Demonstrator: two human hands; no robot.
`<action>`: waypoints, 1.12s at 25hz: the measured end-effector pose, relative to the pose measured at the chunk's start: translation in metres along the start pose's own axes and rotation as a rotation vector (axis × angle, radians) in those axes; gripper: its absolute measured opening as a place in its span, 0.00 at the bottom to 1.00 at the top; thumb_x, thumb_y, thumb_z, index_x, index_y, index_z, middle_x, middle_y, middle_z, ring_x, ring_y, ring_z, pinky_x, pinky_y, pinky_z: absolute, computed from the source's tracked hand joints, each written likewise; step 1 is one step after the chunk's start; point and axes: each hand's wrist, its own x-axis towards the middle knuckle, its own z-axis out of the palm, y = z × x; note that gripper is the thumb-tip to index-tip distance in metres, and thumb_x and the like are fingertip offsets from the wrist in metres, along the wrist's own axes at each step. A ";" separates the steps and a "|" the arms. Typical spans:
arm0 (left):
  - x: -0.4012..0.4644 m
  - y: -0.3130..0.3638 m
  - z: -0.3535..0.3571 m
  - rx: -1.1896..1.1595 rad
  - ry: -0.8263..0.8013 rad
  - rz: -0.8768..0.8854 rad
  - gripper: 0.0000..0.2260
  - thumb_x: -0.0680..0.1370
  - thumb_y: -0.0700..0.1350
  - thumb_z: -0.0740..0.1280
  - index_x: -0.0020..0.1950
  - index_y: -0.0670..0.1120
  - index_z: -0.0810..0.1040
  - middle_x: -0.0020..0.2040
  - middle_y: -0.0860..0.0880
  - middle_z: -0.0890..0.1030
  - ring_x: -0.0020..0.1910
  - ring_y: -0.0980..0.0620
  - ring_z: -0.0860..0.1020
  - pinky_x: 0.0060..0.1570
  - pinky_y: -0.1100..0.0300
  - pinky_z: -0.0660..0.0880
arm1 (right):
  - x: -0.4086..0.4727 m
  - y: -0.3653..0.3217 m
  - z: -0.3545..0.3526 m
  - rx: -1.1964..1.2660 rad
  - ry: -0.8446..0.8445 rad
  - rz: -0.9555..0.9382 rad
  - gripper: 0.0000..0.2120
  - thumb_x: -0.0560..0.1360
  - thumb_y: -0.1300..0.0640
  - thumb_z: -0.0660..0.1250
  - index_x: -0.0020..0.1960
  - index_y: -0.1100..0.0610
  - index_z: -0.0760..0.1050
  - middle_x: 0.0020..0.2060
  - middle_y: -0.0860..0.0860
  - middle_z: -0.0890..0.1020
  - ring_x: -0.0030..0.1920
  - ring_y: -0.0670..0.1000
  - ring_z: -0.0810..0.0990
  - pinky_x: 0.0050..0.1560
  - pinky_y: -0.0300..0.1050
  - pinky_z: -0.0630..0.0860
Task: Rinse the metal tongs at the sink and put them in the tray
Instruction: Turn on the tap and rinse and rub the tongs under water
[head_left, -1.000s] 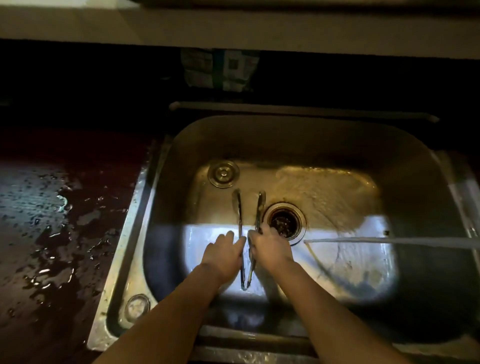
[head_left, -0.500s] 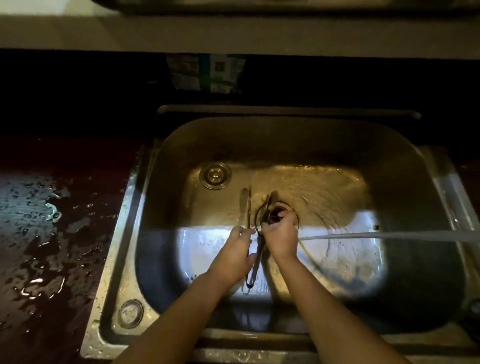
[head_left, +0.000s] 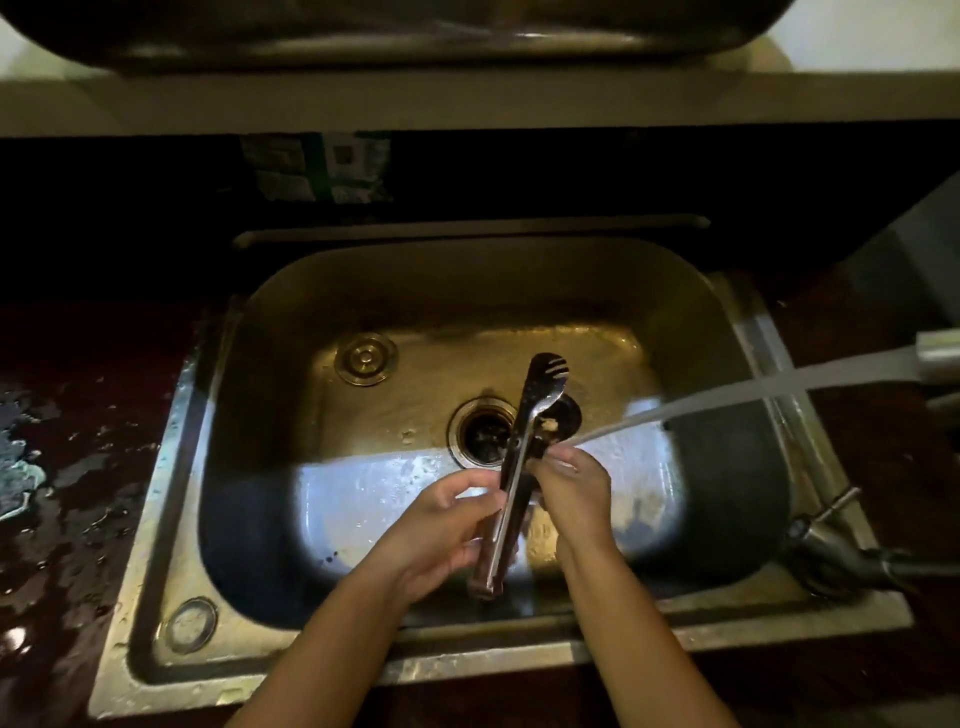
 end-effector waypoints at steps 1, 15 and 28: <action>-0.002 0.000 0.005 0.006 -0.017 0.010 0.06 0.76 0.39 0.65 0.51 0.44 0.79 0.42 0.39 0.85 0.40 0.47 0.84 0.41 0.53 0.82 | 0.000 0.002 -0.005 0.013 0.009 0.003 0.07 0.69 0.65 0.68 0.38 0.53 0.76 0.35 0.51 0.81 0.38 0.52 0.80 0.35 0.43 0.75; -0.009 0.020 0.020 0.143 -0.005 0.086 0.12 0.76 0.37 0.63 0.41 0.48 0.84 0.40 0.42 0.86 0.43 0.45 0.82 0.42 0.54 0.78 | 0.021 -0.013 -0.073 -1.120 -0.298 -0.883 0.28 0.75 0.63 0.59 0.72 0.47 0.58 0.74 0.47 0.60 0.75 0.48 0.54 0.72 0.43 0.49; 0.004 0.016 0.028 0.092 -0.058 0.105 0.10 0.76 0.35 0.60 0.46 0.44 0.81 0.37 0.44 0.84 0.33 0.52 0.81 0.37 0.59 0.79 | -0.012 -0.015 -0.084 -1.082 -0.482 -1.094 0.25 0.71 0.66 0.62 0.65 0.48 0.69 0.70 0.50 0.68 0.70 0.51 0.64 0.68 0.44 0.61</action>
